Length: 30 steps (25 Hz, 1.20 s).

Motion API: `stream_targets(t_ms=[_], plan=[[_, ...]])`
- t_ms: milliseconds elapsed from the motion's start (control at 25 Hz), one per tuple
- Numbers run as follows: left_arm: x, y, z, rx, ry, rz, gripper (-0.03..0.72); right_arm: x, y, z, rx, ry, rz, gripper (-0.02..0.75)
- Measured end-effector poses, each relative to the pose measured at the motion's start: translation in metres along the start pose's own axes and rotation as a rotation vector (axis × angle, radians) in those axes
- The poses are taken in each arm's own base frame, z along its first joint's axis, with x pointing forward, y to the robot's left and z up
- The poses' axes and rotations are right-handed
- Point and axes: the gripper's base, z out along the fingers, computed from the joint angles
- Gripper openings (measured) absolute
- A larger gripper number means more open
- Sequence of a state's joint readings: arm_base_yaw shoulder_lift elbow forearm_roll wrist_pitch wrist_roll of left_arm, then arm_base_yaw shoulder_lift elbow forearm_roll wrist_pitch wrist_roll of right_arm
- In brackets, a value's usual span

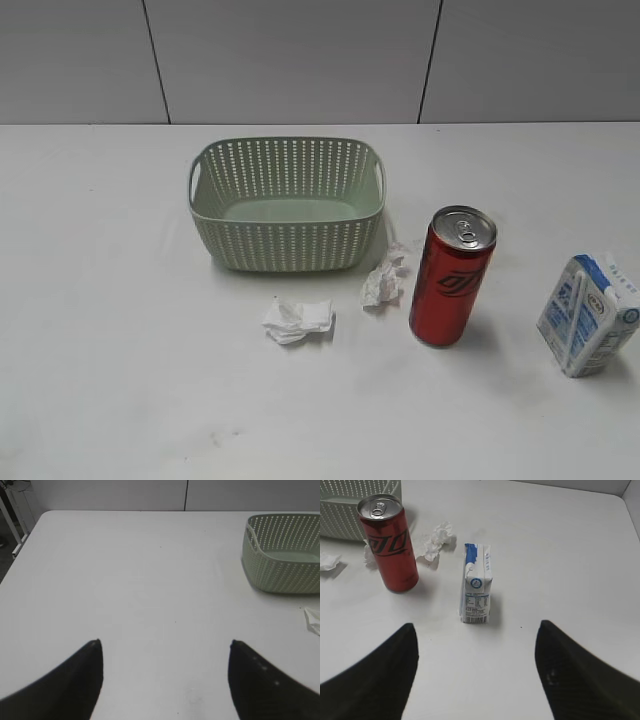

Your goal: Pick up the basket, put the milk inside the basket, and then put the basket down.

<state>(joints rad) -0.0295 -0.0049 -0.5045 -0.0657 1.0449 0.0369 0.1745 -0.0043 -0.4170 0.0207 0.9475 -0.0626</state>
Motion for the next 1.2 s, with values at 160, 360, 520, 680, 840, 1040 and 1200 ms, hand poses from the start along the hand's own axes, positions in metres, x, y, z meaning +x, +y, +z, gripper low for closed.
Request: stream_targets(t_ms=[160, 360, 520, 680, 840, 1040, 1200], plan=[[0.000, 0.000, 0.000, 0.000, 0.000, 0.000, 0.588, 0.000, 0.000, 0.000, 0.000, 0.000, 0.000, 0.572], [0.000, 0.000, 0.000, 0.000, 0.000, 0.000, 0.588, 0.000, 0.000, 0.000, 0.000, 0.000, -0.001, 0.572], [0.000, 0.000, 0.000, 0.000, 0.000, 0.000, 0.588, 0.000, 0.000, 0.000, 0.000, 0.000, -0.001, 0.572], [0.000, 0.000, 0.000, 0.000, 0.000, 0.000, 0.588, 0.000, 0.000, 0.000, 0.000, 0.000, -0.001, 0.572], [-0.001, 0.000, -0.001, 0.001, -0.012, 0.000, 0.588, 0.000, 0.000, 0.000, 0.000, 0.000, 0.000, 0.572], [-0.021, -0.001, -0.007, 0.006, -0.186, -0.007, 0.588, 0.000, 0.000, 0.000, 0.000, 0.000, 0.000, 0.572], [-0.044, -0.002, 0.004, 0.039, -0.288, -0.050, 0.588, 0.000, 0.000, 0.000, 0.000, 0.000, -0.001, 0.572]])
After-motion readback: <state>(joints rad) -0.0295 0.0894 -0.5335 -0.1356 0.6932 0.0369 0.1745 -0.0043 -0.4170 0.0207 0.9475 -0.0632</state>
